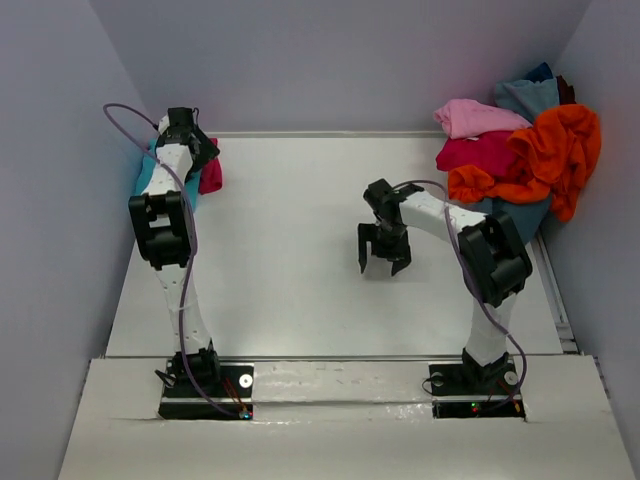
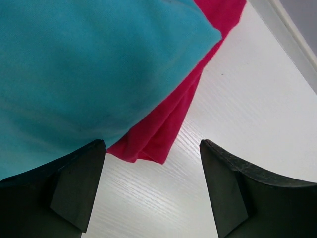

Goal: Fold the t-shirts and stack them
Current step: Neatly place the folded tshirt to the corner

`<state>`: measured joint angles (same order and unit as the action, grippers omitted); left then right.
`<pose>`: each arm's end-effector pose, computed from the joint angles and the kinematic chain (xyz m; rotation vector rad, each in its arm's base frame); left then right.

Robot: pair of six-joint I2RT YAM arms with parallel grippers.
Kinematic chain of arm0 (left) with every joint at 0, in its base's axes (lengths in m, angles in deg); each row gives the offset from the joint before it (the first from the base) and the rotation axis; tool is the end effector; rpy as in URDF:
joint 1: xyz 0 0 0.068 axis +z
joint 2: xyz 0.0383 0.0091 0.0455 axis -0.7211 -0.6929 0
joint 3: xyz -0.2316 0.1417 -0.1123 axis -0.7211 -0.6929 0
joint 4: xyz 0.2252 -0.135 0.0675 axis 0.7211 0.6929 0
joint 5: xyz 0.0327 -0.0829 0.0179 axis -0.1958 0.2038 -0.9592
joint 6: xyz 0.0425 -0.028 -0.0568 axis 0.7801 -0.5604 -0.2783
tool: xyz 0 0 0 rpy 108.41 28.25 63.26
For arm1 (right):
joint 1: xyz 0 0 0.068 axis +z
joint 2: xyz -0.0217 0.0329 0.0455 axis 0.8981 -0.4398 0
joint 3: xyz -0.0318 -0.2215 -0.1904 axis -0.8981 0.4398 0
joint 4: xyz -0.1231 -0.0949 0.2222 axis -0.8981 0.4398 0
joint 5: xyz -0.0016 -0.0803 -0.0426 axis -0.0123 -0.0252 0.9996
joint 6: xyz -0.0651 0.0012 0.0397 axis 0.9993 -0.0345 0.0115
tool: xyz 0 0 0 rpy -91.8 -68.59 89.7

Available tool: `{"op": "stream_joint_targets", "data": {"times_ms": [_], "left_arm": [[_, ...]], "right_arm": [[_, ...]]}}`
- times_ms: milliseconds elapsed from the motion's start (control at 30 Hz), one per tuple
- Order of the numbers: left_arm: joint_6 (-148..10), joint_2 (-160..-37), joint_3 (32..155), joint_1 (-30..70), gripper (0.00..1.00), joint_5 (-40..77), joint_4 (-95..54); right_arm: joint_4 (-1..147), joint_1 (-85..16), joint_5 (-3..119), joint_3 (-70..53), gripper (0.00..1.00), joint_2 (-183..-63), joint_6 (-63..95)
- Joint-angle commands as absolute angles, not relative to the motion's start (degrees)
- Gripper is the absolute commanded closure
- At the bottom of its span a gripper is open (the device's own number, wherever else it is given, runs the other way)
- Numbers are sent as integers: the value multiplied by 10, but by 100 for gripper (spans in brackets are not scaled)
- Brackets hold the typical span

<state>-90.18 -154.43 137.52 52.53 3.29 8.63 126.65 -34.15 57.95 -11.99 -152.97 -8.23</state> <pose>0.5689 0.0714 0.2266 -0.8246 2.1460 -0.1007 0.3263 0.1969 0.1573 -0.0289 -3.1219 -0.2414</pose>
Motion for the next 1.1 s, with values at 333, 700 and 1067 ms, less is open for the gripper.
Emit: {"op": "stream_joint_targets", "data": {"times_ms": [333, 700, 1067], "left_arm": [[-779, -1368, 1324, 353, 13, 46, 122], [-793, -1267, 1150, 204, 13, 74, 96], [-823, -1212, 1023, 111, 13, 75, 75]], "right_arm": [[1258, -336, 677, -167, 12, -1401, -83], [1225, -336, 739, -92, 0, -1299, -112], [1170, -336, 726, -36, 0, -1260, -129]]}}
